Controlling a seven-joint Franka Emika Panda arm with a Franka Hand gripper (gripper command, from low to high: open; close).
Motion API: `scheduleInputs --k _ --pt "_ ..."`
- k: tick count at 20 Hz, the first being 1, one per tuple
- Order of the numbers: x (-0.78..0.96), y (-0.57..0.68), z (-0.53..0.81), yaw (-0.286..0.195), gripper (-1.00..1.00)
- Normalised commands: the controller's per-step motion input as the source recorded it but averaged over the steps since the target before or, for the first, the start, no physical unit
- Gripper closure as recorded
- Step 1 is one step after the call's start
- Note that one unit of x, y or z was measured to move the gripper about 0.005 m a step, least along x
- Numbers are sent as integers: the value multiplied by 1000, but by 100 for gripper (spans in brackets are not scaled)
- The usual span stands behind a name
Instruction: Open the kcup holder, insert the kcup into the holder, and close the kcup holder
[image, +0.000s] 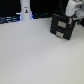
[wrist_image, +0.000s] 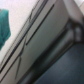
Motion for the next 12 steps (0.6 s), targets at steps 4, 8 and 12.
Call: scheduleInputs --k 4,8,12 --pt "-6 103 502 6 -100" --pt "18 -8 357 -7 -100" --pt "28 -10 71 3 -100"
